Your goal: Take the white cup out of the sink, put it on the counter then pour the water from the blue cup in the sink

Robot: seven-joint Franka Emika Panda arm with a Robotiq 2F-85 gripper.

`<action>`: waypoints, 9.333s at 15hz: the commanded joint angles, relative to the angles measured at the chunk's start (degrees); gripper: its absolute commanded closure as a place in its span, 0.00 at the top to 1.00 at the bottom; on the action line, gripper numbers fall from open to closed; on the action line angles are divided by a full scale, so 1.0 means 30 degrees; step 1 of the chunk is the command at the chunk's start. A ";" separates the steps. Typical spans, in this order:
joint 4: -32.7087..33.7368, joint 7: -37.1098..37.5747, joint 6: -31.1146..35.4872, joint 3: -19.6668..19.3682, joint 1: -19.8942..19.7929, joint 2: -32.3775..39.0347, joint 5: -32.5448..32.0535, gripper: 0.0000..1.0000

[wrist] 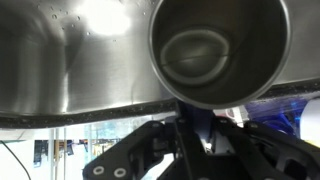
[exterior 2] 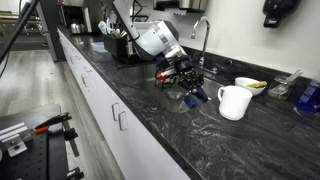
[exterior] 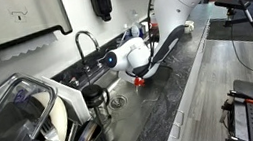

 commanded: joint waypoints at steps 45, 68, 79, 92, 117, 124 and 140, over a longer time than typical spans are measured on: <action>0.1155 0.3323 -0.8206 0.3365 -0.0397 0.1751 -1.0194 0.04; 0.0915 0.1143 -0.3428 0.5957 -0.3911 0.0698 -0.5032 0.04; 0.0990 -0.2102 0.0530 0.5553 -0.5000 -0.1835 0.6637 0.04; -0.2479 -0.7567 0.9362 0.5121 -0.7086 -0.1726 2.1962 0.04; -0.5708 -0.3215 1.4816 0.0246 -0.2824 -0.1846 2.6031 0.43; -0.5172 -0.1609 1.4016 0.0666 -0.3255 -0.2045 2.4751 0.90; -0.6540 -0.1146 0.5941 0.1311 -0.3766 -0.7766 2.1579 1.00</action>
